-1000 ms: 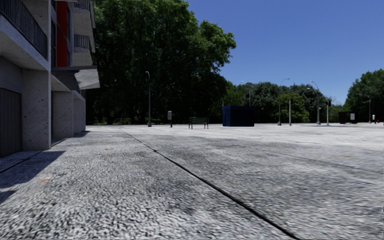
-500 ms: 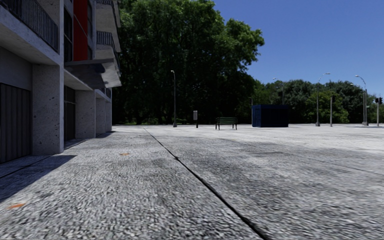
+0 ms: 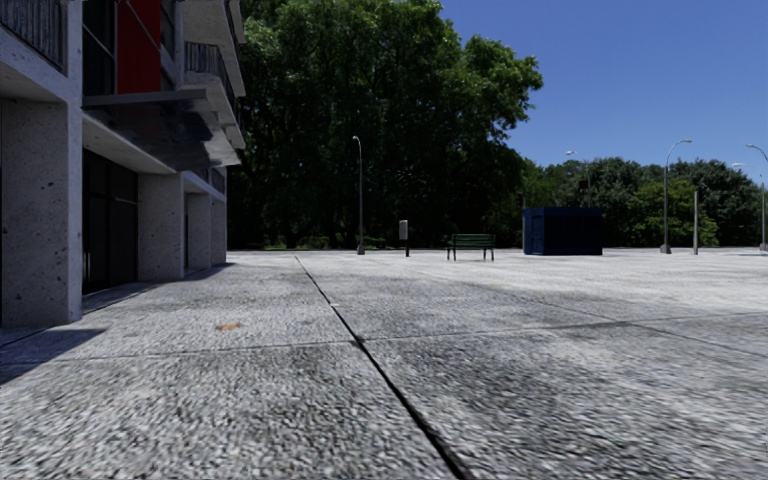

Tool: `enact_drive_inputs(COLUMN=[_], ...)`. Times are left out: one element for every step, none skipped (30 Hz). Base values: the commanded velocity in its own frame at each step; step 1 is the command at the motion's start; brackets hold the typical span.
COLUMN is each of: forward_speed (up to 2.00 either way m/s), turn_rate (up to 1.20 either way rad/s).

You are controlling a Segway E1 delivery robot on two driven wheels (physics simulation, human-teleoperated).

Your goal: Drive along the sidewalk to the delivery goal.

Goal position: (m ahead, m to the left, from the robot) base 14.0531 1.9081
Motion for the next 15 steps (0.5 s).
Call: enact_drive_inputs(forward_speed=[2.0, 2.0, 2.0, 2.0, 2.0, 2.0, 2.0, 2.0, 2.0, 2.0, 2.0, 2.0, 2.0, 2.0, 2.0], turn_rate=[0.0, 0.0, 0.0, 0.0, 0.0, 0.0, 0.0, 0.0, 0.0, 0.0, 0.0, 0.0, 0.0, 0.0, 0.0])
